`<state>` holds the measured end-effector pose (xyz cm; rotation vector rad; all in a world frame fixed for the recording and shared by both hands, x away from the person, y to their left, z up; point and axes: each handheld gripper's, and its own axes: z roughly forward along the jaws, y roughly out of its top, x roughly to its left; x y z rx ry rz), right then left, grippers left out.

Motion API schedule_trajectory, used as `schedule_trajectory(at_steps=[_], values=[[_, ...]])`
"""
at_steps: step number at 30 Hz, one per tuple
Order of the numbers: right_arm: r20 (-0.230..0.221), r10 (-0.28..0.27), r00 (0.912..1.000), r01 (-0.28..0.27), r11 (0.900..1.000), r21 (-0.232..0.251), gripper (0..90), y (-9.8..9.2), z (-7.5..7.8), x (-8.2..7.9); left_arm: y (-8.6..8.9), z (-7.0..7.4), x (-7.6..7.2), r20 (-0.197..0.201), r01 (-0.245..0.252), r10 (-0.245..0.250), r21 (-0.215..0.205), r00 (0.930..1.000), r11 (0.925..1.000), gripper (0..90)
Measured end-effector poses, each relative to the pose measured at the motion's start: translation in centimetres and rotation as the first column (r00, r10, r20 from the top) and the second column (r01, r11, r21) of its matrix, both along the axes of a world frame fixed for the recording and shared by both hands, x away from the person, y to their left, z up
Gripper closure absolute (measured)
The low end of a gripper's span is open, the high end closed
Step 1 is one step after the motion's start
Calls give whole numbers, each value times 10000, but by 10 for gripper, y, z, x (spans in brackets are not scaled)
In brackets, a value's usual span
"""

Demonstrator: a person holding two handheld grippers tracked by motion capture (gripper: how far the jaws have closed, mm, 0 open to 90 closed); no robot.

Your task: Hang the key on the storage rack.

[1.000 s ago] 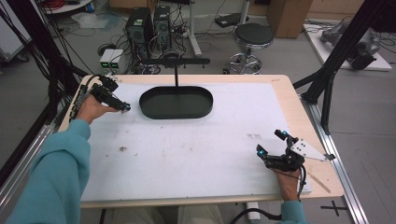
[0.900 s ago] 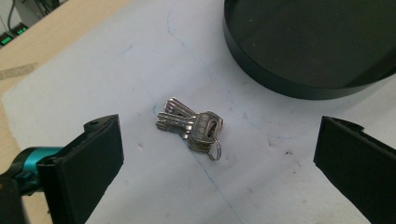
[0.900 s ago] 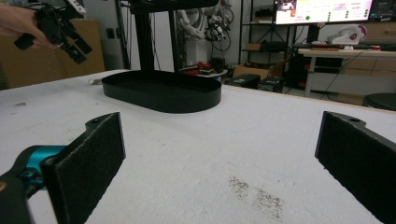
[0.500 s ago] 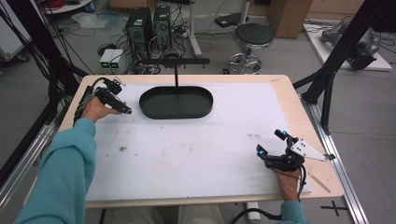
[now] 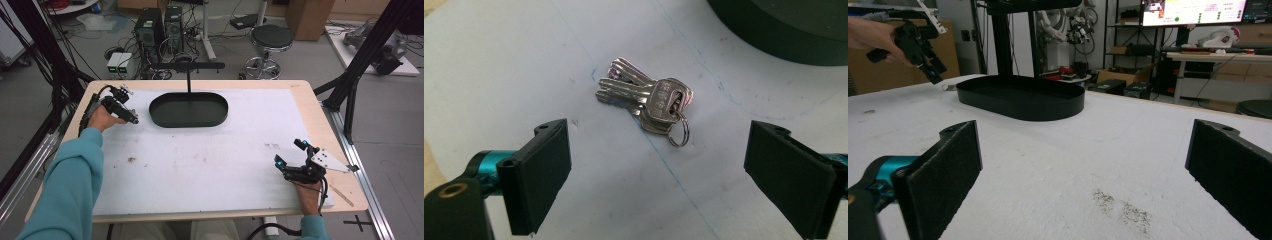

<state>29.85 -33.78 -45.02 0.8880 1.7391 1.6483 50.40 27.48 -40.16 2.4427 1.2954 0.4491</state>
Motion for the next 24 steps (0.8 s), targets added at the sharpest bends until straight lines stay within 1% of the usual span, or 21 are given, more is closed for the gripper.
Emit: schedule_trajectory(at_steps=[3, 6, 7, 9, 10, 13, 14, 15, 16, 18, 21, 22, 24], values=[[-46, -12, 10000, 12, 10000, 27, 7, 0, 0, 0, -1, -1, 1, 29, -61, 61, 78, 10000, 10000, 150], [-19, 4, 10000, -4, 10000, 11, 7, 0, 0, 0, -2, -4, 2, -30, -100, 101, 143, 9999, 9998, 160], [-11, 11, 10000, -11, 10000, 1, 7, 0, 0, 0, -2, -4, 2, -51, -38, 39, 209, 10000, 9998, 176], [-20, 4, 10000, -4, 10000, 13, 7, 0, 0, 0, -5, -4, 2, 114, -93, 89, 347, 9999, 9994, 230], [-6, -1, 10000, 1, 10000, -2, 7, 0, 0, 0, -6, -4, 2, 117, -107, 103, 343, 9999, 9994, 280], [3, -1, 10000, 1, 10000, 1, 7, 0, 0, 0, -7, -5, 2, -24, -150, 151, 352, 9999, 9993, 300], [-8, 8, 10000, -8, 10000, -4, 7, 0, 0, 0, -7, -5, 2, -68, -161, 164, 369, 9998, 9992, 327], [-8, 8, 10000, -8, 10000, -4, 7, 0, 0, 0, -7, -5, 2, -92, -160, 164, 375, 9998, 9992, 330], [-45, -6, 10000, 6, 10000, 24, 7, 0, 0, 0, -7, -5, 2, -106, -189, 193, 378, 9998, 9991, 330], [-59, 15, 10000, -15, 10000, 45, 7, 0, 0, 0, -6, -4, 2, -107, -182, 185, 324, 9998, 9993, 370], [-58, 17, 10000, -17, 10000, 58, 7, -1, 0, 0, -6, -4, 2, -138, -148, 153, 298, 9998, 9994, 381], [-63, 27, 10000, -27, 10000, 64, 7, -1, 0, 0, -5, -4, 2, -171, -120, 126, 317, 9998, 9994, 403], [-54, 25, 10000, -25, 10000, 55, 7, -1, 0, 0, -5, -5, 2, -184, -202, 208, 313, 9996, 9993, 411]])
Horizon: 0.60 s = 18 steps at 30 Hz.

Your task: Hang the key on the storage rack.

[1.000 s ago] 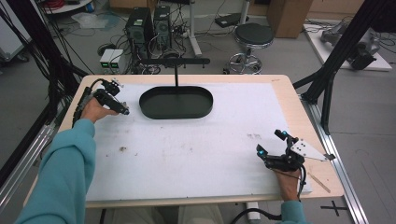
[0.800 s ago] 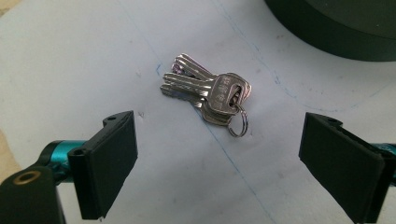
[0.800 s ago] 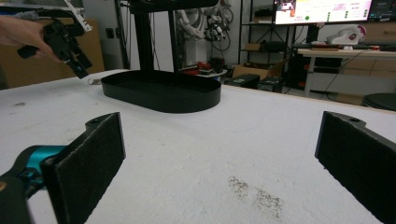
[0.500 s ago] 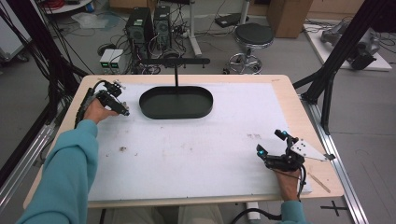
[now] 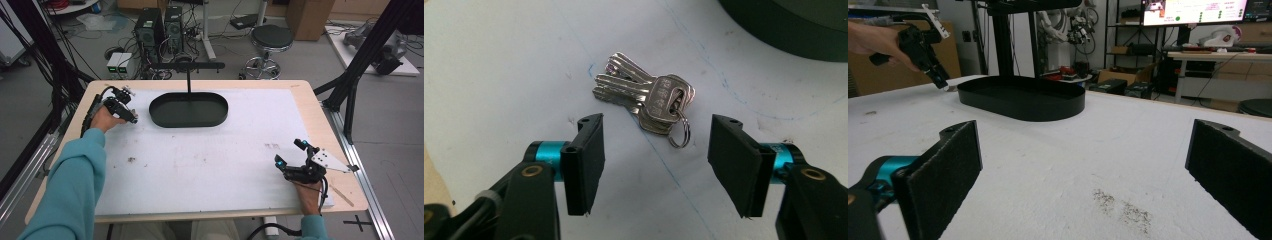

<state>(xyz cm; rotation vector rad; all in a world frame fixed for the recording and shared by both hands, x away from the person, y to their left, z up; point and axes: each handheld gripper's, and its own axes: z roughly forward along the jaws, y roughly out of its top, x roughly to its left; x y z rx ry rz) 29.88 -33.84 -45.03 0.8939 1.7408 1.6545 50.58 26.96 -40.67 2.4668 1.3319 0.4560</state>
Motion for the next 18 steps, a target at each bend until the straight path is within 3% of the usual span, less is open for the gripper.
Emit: schedule_trajectory(at_steps=[4, 18], values=[[12, -5, 10000, 5, 10000, -15, 7, 0, 0, 0, -1, 2, -1, 57, 46, -46, 20, 10000, 10000, 495], [4, -22, 10000, 22, 10000, -33, 7, 0, 0, 0, -3, -2, 1, -134, 173, -172, 69, 9998, 9998, 617]])
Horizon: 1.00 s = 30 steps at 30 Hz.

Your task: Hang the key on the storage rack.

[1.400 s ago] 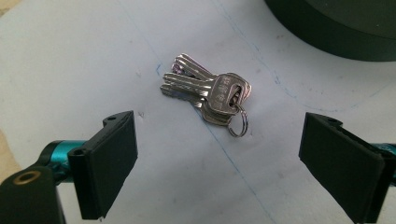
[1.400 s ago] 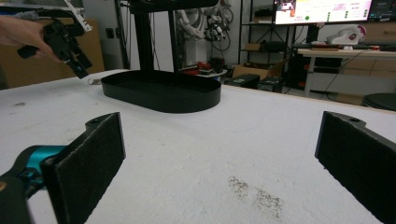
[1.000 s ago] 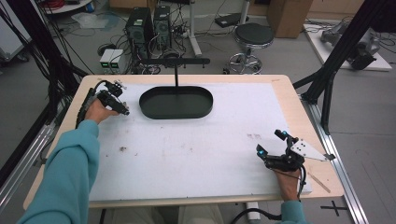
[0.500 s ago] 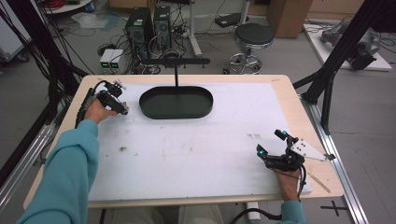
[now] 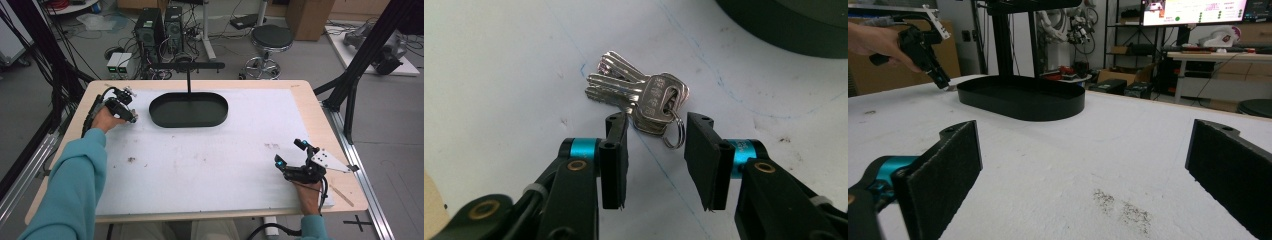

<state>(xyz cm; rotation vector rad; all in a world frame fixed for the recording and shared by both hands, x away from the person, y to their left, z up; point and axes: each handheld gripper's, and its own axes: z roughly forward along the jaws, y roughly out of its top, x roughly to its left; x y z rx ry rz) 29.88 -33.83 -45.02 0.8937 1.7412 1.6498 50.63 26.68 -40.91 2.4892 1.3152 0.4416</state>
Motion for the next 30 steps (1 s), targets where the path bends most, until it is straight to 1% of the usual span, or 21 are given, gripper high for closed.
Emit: schedule_trajectory(at_steps=[1, 2, 5, 12, 14, 21, 25, 30], values=[[0, 0, 10000, 0, 10000, 0, 7, 0, 0, 0, 0, -1, 0, -13, -45, 45, -19, 10000, 10000, 617], [-7, 11, 10000, -11, 10000, 23, 7, 0, 0, 0, 0, -1, 0, -60, -70, 69, -50, 10000, 10000, 636], [-6, 10, 10000, -10, 10000, 33, 7, 0, 0, 0, 0, -1, 0, -27, -74, 73, -50, 10000, 10000, 657], [-4, 14, 10000, -14, 10000, 30, 7, 0, 0, 0, 2, 0, 0, -36, -93, 93, -84, 10000, 9999, 741], [-5, 16, 10000, -16, 10000, 30, 7, 0, 0, 0, 2, 0, 0, -41, -99, 98, -121, 9999, 9999, 778], [-8, 12, 10000, -12, 10000, 22, 7, 0, 0, 0, 3, 0, 0, 24, -70, 71, -187, 10000, 9998, 790], [-8, 17, 10000, -17, 10000, 19, 7, 0, 0, 0, 3, 0, 0, -17, -52, 51, -236, 10000, 9997, 815], [-2, 13, 10000, -13, 10000, 18, 7, 0, 0, 0, 4, 0, 1, -33, -77, 76, -255, 10000, 9996, 825]])
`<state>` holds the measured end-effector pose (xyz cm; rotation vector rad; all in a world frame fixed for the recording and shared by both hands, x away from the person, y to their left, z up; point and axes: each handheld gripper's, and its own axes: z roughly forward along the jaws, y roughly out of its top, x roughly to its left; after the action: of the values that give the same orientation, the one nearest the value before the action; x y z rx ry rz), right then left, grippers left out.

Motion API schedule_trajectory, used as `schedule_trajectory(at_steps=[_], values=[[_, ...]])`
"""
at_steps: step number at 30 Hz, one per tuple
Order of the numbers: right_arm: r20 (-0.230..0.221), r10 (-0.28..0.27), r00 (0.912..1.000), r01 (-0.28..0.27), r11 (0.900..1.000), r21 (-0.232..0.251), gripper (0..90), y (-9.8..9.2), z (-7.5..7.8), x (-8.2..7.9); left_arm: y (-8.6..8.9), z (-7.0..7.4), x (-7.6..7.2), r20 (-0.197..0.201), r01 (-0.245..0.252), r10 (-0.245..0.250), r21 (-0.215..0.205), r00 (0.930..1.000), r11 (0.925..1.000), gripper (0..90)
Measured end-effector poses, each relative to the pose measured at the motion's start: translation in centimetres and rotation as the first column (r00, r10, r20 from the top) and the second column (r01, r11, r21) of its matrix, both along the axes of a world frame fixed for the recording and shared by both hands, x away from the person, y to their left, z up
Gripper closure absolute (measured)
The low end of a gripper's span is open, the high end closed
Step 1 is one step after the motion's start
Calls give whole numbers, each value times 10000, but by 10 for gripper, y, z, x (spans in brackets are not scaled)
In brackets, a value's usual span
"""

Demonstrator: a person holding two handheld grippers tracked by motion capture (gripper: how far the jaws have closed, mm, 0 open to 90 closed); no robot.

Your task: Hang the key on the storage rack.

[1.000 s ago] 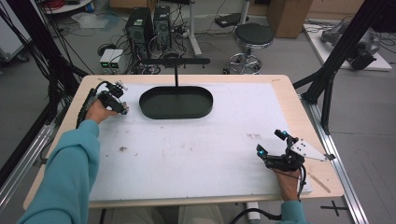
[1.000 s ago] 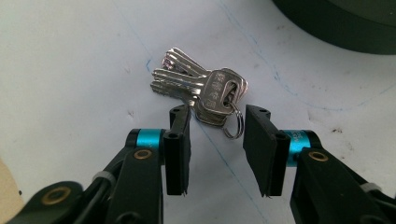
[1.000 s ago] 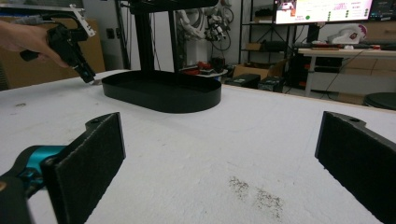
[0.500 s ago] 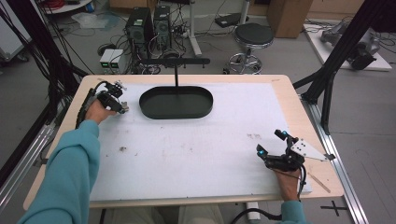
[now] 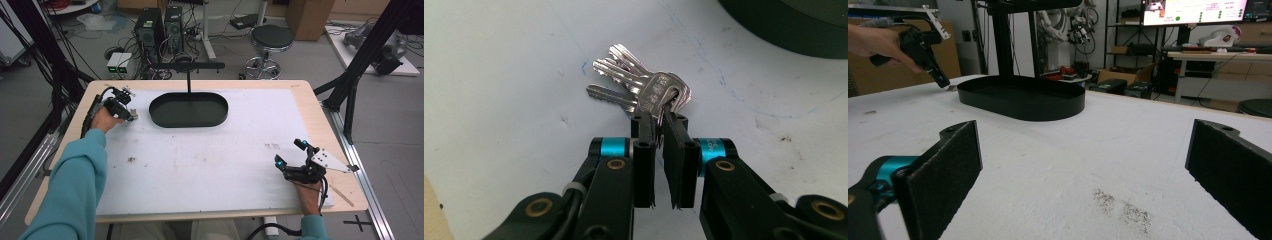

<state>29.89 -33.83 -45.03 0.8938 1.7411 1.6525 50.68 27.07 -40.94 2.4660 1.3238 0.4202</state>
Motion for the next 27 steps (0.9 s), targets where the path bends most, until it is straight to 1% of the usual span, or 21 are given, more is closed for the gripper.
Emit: schedule_trajectory(at_steps=[3, 7, 11, 12, 13, 15, 16, 18, 27], values=[[-6, 9, 10000, -9, 10000, 8, 7, 0, 0, 0, 1, 0, 0, 3, 3, -3, 7, 10000, 10000, 846], [-4, 10, 10000, -10, 10000, 6, 7, 0, 0, 0, 0, 0, 0, -24, -28, 28, -13, 10000, 10000, 851], [-10, 10, 10000, -10, 10000, 9, 7, 0, 0, 0, -1, 0, 0, 83, -35, 36, -93, 10000, 10000, 860], [2, 6, 10000, -6, 10000, -1, 7, 0, 0, 0, -2, 0, 0, 55, -14, 14, -100, 10000, 9999, 871], [2, 6, 10000, -6, 10000, -1, 7, 0, 0, 0, -2, 0, 0, 116, -10, 11, -45, 9999, 10000, 871], [-10, 4, 10000, -4, 10000, 8, 7, 0, 0, 0, -2, 0, 1, 137, -67, 66, 62, 9999, 10000, 876], [6, -2, 10000, 2, 10000, 3, 7, 0, 0, 0, -2, 0, 1, 121, -128, 128, 28, 9998, 9999, 878], [-4, 6, 10000, -6, 10000, 0, 7, 0, 0, 0, -3, 0, 1, 66, -402, 403, -95, 9992, 9991, 880], [-15, 15, 10000, -15, 10000, 17, 7, 0, 0, 0, -2, 1, -1, 118, -360, 360, -71, 9993, 9993, 881]])
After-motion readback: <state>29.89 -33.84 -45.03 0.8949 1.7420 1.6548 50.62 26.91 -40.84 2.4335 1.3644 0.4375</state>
